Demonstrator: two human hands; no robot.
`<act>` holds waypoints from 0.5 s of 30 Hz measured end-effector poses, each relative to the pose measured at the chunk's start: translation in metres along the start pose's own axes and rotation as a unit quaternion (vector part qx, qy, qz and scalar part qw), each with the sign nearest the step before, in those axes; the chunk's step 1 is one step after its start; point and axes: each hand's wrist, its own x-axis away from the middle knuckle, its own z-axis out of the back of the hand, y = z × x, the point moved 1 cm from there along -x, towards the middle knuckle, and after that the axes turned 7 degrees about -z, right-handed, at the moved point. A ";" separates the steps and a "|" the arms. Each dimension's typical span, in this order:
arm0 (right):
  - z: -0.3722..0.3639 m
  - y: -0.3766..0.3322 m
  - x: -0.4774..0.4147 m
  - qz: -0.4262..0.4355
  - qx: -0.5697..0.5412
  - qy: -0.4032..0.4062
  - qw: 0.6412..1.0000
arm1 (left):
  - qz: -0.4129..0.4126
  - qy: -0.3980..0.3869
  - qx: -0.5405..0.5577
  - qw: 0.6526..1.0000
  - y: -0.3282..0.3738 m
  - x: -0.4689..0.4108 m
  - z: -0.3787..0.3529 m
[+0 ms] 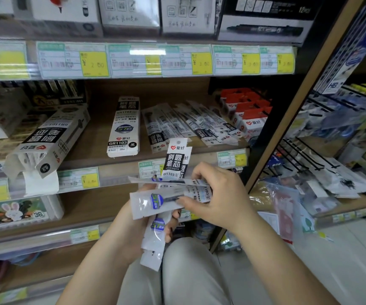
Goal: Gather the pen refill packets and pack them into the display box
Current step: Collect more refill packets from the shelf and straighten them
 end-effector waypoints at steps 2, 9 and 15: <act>0.006 -0.003 -0.004 -0.015 -0.005 -0.034 0.999 | 0.000 -0.008 0.010 1.000 -0.001 -0.001 0.004; 0.029 -0.014 -0.022 -0.083 0.035 -0.206 0.974 | 0.049 -0.070 0.046 0.995 0.000 0.002 0.008; 0.038 -0.029 -0.027 -0.025 0.125 -0.223 0.966 | 0.055 -0.142 0.013 0.988 0.000 0.006 0.014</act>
